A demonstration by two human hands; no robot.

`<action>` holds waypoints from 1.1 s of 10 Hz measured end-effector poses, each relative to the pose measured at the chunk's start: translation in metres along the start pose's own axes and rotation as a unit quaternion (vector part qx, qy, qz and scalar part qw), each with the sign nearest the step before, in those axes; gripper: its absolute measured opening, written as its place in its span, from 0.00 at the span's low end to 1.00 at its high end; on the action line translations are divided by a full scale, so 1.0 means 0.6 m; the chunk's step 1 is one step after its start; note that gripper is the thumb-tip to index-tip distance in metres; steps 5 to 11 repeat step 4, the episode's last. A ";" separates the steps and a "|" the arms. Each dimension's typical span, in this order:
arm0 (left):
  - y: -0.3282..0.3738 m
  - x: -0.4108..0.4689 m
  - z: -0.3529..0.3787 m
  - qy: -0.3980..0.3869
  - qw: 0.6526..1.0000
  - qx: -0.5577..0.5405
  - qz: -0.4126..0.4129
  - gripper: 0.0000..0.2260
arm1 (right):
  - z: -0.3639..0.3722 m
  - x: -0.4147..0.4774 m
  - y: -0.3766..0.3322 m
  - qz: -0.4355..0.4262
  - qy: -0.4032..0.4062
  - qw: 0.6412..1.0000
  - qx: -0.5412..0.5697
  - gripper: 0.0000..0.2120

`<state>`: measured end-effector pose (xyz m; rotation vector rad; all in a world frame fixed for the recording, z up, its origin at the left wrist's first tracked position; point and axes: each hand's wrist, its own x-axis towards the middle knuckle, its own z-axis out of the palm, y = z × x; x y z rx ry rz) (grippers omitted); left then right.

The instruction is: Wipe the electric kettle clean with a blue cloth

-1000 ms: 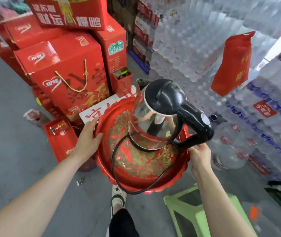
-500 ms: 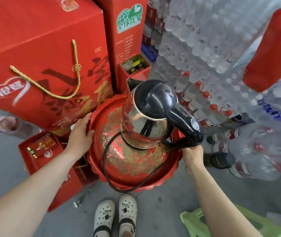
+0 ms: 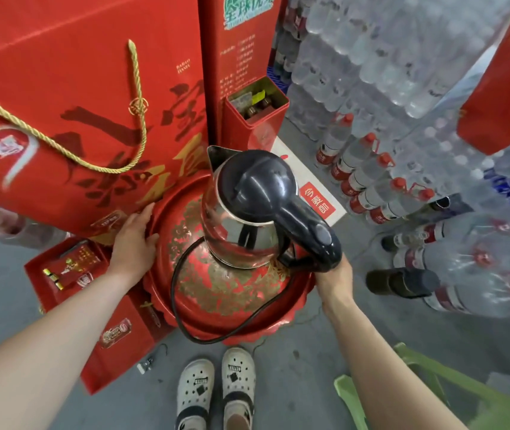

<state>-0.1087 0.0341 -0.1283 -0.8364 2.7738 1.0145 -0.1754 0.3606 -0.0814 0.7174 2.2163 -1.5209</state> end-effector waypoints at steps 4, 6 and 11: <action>0.020 -0.018 -0.025 -0.019 0.999 0.007 -0.046 0.28 | -0.014 -0.002 -0.017 -0.008 -0.025 0.993 -0.115 0.19; 0.020 -0.018 -0.025 -0.019 0.999 0.007 -0.046 0.28 | -0.014 -0.002 -0.017 -0.008 -0.025 0.993 -0.115 0.19; 0.020 -0.018 -0.025 -0.019 0.999 0.007 -0.046 0.28 | -0.014 -0.002 -0.017 -0.008 -0.025 0.993 -0.115 0.19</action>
